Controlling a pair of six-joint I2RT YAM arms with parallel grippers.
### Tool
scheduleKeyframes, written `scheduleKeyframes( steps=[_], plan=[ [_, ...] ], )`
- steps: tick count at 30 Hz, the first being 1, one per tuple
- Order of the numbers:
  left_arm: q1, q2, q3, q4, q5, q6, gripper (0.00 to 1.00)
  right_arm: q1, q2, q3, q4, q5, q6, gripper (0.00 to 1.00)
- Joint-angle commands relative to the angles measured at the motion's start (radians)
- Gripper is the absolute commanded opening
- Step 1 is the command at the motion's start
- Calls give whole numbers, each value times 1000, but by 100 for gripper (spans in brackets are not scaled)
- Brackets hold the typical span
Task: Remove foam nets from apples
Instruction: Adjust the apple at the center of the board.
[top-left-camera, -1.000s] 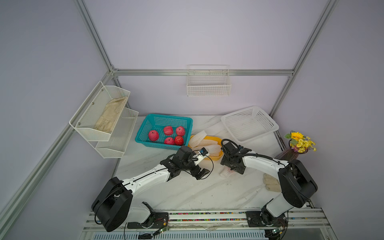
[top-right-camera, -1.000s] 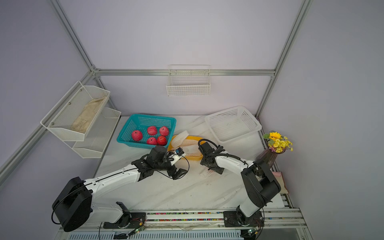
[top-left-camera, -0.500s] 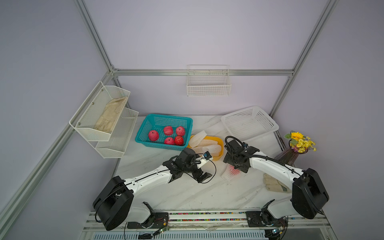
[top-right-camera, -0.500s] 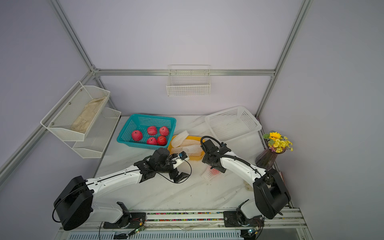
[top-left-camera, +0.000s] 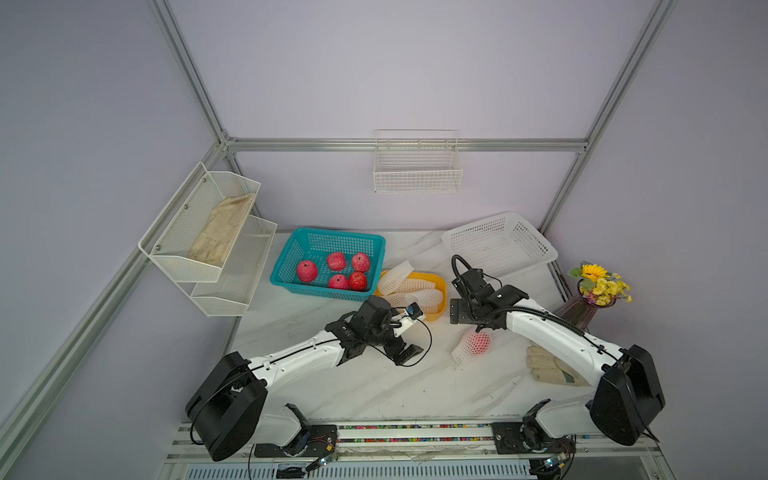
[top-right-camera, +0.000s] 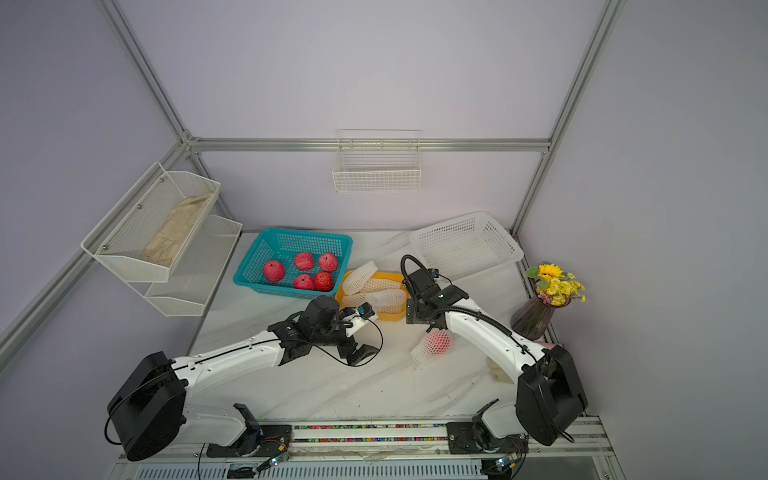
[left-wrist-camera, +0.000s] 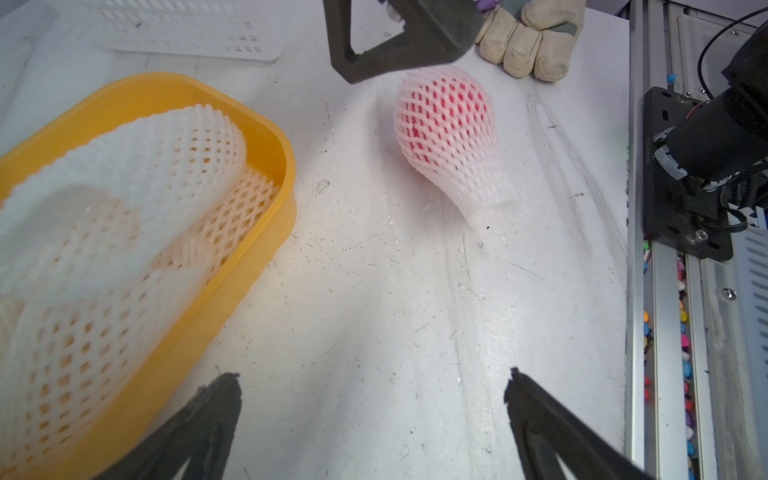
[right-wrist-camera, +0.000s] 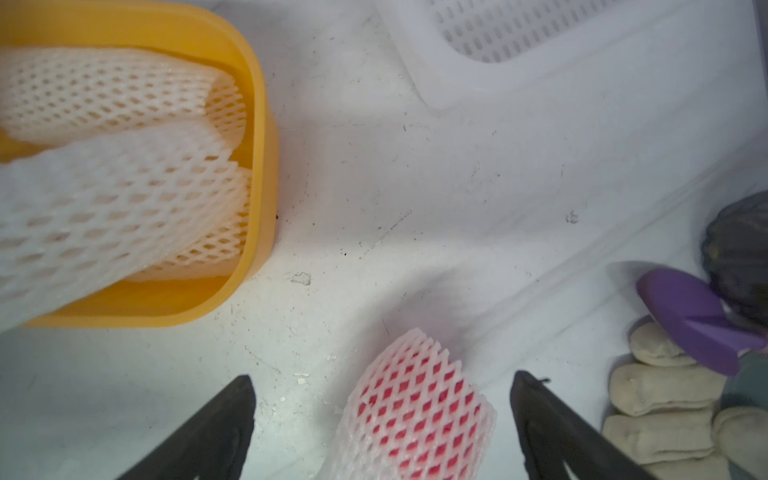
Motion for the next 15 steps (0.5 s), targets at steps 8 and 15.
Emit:
scheduleKeyframes(
  steps=[8,15],
  plan=[
    [-7,8,42,11,-3,10,100,2,-178,-100,119,-167,-945,97],
    [-8,37,60,9,1,24,100,2,-338,-187,18,-258,-1387,96]
  ],
)
